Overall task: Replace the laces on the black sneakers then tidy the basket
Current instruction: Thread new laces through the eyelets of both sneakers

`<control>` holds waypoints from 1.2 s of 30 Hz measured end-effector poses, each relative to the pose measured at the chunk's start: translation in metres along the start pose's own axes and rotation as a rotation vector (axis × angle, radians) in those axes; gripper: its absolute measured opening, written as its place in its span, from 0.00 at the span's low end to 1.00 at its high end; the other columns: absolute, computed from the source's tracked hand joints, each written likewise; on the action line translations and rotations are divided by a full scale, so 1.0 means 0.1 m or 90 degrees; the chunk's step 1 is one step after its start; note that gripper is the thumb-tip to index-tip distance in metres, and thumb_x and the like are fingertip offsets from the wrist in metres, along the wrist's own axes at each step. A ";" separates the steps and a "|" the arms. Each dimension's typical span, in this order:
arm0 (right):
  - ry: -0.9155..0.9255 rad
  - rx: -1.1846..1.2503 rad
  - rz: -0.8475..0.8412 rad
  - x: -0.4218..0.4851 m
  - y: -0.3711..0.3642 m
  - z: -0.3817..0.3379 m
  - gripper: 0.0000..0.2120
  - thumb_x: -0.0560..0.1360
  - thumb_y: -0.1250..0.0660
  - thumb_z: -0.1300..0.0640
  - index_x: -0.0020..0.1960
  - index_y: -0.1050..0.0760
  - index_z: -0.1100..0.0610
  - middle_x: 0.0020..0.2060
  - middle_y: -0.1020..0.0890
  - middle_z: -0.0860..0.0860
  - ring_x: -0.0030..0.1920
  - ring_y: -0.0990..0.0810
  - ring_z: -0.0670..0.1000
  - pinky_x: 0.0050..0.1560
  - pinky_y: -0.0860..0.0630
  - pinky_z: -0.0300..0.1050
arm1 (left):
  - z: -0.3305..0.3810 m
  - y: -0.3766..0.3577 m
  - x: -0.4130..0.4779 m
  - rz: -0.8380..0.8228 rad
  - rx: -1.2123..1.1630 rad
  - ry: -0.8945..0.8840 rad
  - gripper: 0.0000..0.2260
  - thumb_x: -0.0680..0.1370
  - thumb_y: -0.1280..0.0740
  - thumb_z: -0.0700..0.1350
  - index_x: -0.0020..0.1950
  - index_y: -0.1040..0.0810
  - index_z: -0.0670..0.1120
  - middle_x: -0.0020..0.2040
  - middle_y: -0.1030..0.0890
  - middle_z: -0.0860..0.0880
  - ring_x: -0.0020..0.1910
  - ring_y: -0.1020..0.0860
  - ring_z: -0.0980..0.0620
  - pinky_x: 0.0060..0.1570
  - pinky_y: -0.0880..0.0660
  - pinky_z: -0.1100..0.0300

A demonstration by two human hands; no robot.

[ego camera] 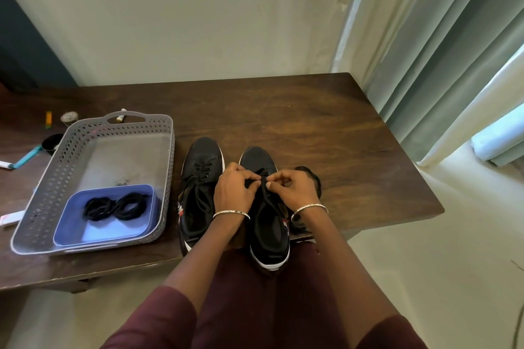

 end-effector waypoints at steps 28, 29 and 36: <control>-0.155 0.125 -0.051 0.09 -0.20 0.14 0.21 0.80 0.36 0.45 0.34 0.26 0.56 0.29 0.27 0.51 0.33 0.28 0.51 0.41 0.31 0.50 | 0.13 0.03 -0.45 -0.066 -0.120 0.057 0.17 0.70 0.26 0.47 0.56 0.24 0.53 0.52 0.28 0.55 0.51 0.24 0.54 0.53 0.25 0.56; -0.157 0.137 -0.051 0.07 -0.20 0.14 0.20 0.79 0.36 0.44 0.35 0.25 0.56 0.29 0.26 0.51 0.34 0.28 0.51 0.42 0.30 0.51 | 0.13 0.01 -0.51 -0.066 -0.069 0.020 0.20 0.70 0.26 0.48 0.60 0.25 0.54 0.55 0.27 0.55 0.55 0.24 0.52 0.54 0.25 0.54; -0.143 0.207 -0.019 0.01 -0.20 0.17 0.21 0.81 0.37 0.48 0.31 0.31 0.55 0.26 0.30 0.49 0.30 0.32 0.49 0.36 0.33 0.47 | 0.09 -0.12 -0.66 0.039 0.154 -0.115 0.17 0.75 0.29 0.42 0.64 0.20 0.51 0.49 0.18 0.52 0.46 0.21 0.45 0.41 0.22 0.51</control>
Point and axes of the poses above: each hand's wrist, its own x-axis towards the middle knuckle, its own y-axis out of the back of the hand, z = x × y, the point moved 1 cm from there along x, towards the middle knuckle
